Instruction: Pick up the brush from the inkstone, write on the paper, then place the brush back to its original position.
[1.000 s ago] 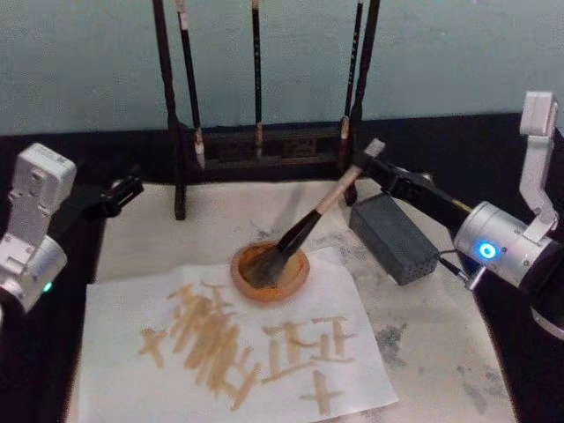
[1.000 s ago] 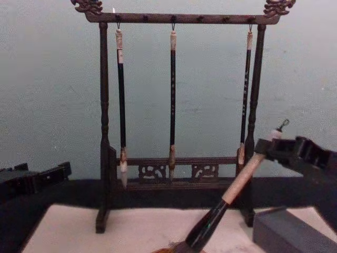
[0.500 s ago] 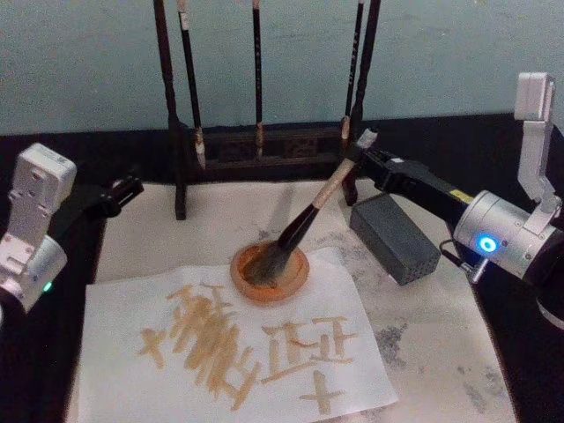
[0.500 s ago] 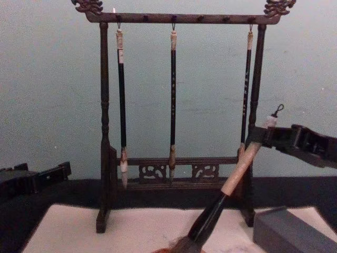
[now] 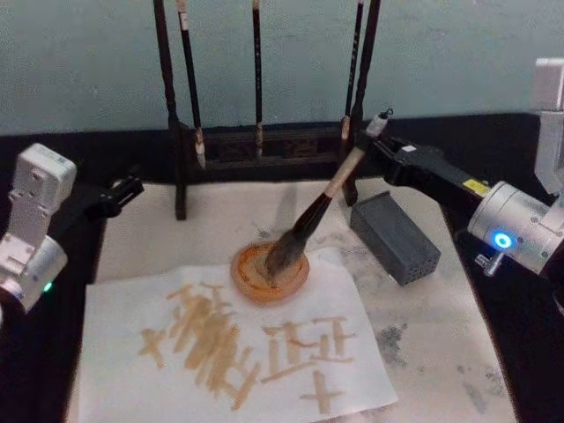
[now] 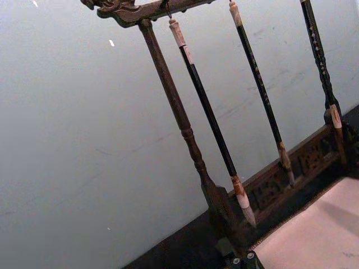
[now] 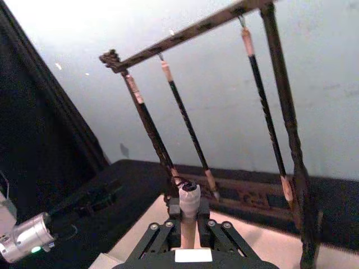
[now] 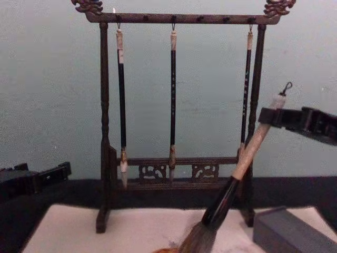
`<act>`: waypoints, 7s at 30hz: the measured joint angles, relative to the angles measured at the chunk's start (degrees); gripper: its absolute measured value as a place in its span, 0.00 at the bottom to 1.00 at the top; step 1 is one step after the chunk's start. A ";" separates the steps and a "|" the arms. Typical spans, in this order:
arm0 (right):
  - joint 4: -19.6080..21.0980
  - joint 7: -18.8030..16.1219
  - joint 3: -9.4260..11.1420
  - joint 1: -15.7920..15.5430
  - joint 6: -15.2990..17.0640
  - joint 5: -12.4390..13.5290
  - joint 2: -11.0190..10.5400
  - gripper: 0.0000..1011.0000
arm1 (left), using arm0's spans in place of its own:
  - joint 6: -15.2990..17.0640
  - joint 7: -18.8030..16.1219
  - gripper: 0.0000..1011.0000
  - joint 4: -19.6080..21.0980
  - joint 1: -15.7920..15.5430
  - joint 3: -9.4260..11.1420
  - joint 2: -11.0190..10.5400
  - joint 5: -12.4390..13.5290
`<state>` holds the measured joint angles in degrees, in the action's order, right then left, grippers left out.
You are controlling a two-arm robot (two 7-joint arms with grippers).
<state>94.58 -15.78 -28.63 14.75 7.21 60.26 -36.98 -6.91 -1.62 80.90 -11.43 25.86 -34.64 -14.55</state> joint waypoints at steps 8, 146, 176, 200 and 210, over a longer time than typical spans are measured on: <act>4.55 -1.31 0.60 -1.58 -1.07 -3.45 -1.64 0.17 | 0.00 0.00 0.99 0.00 0.00 0.00 0.00 0.00; 5.92 -11.84 3.48 -12.03 -3.21 -8.05 0.58 0.17 | 0.00 0.00 0.99 0.00 0.00 0.00 0.00 0.00; 10.02 -12.74 8.70 -16.26 -5.21 -3.38 -2.17 0.17 | 0.00 0.00 0.99 0.00 0.00 0.00 0.00 0.00; 1.81 -12.72 6.23 -7.12 -4.73 3.31 4.04 0.17 | 0.00 0.00 0.99 0.00 0.00 0.00 0.00 0.00; -5.23 -13.34 5.52 -3.19 -4.15 6.79 6.49 0.17 | 0.00 0.00 0.99 0.00 0.00 0.00 0.00 0.00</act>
<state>89.35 -29.12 -23.11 11.56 3.06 67.05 -30.49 -6.91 -1.62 80.90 -11.43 25.86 -34.64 -14.55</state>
